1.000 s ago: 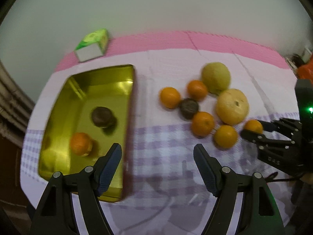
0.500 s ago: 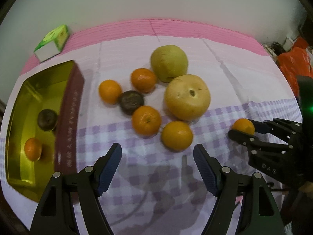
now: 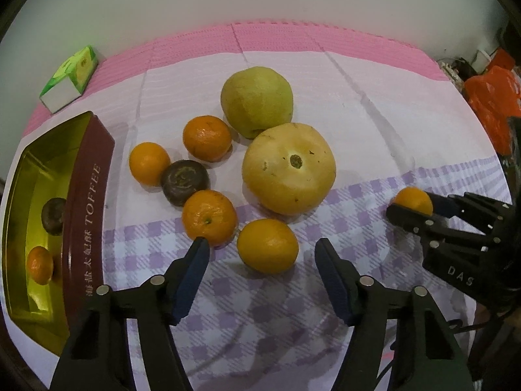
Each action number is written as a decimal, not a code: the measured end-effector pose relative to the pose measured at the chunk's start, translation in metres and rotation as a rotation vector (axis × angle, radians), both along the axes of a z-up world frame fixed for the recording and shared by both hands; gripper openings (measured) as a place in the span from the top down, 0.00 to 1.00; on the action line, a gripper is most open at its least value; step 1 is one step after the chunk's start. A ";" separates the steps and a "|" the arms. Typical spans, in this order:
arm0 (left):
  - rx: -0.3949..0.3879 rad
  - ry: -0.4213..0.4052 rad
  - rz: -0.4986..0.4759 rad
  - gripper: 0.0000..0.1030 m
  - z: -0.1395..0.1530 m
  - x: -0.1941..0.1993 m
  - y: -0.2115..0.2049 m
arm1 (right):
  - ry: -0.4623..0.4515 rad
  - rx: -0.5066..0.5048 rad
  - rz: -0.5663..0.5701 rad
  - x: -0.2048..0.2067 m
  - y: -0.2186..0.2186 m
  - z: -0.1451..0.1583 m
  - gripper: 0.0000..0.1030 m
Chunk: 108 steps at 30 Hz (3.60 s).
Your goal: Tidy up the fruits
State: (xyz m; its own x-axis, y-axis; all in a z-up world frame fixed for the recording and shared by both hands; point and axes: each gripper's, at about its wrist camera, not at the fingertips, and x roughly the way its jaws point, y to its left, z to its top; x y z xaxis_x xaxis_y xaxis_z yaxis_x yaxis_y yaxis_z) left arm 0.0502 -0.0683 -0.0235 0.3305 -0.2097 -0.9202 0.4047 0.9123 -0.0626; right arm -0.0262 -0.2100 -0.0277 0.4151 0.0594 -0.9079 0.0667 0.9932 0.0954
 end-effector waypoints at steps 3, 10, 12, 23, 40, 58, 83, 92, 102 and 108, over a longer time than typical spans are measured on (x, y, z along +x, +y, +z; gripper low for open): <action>0.010 -0.019 -0.005 0.36 0.000 -0.001 -0.004 | -0.007 0.002 -0.011 0.002 -0.004 0.000 0.64; 0.026 -0.016 -0.011 0.47 0.002 0.000 -0.010 | -0.004 0.026 -0.020 0.001 -0.005 0.000 0.64; 0.032 0.003 0.009 0.50 -0.002 0.001 -0.007 | -0.003 0.032 -0.020 0.001 -0.006 0.000 0.64; 0.025 0.015 0.026 0.51 -0.009 0.003 -0.009 | -0.005 0.031 -0.018 0.001 -0.006 0.000 0.64; 0.004 0.029 0.003 0.60 -0.006 -0.011 -0.002 | -0.008 0.014 -0.010 0.001 -0.004 -0.001 0.64; -0.053 -0.041 0.111 0.60 0.042 -0.002 0.053 | -0.011 -0.008 -0.004 0.000 0.001 -0.002 0.64; 0.062 -0.009 0.385 0.60 0.017 0.016 0.178 | -0.014 -0.028 -0.004 0.000 0.002 -0.003 0.64; 0.085 0.014 0.394 0.60 0.002 0.016 0.184 | -0.015 -0.031 -0.002 0.000 0.003 -0.003 0.64; 0.094 0.036 0.408 0.60 -0.015 0.017 0.193 | -0.012 -0.045 0.002 0.000 0.003 -0.003 0.64; 0.085 0.036 0.412 0.60 -0.019 0.017 0.200 | -0.010 -0.057 0.002 0.001 0.005 -0.003 0.64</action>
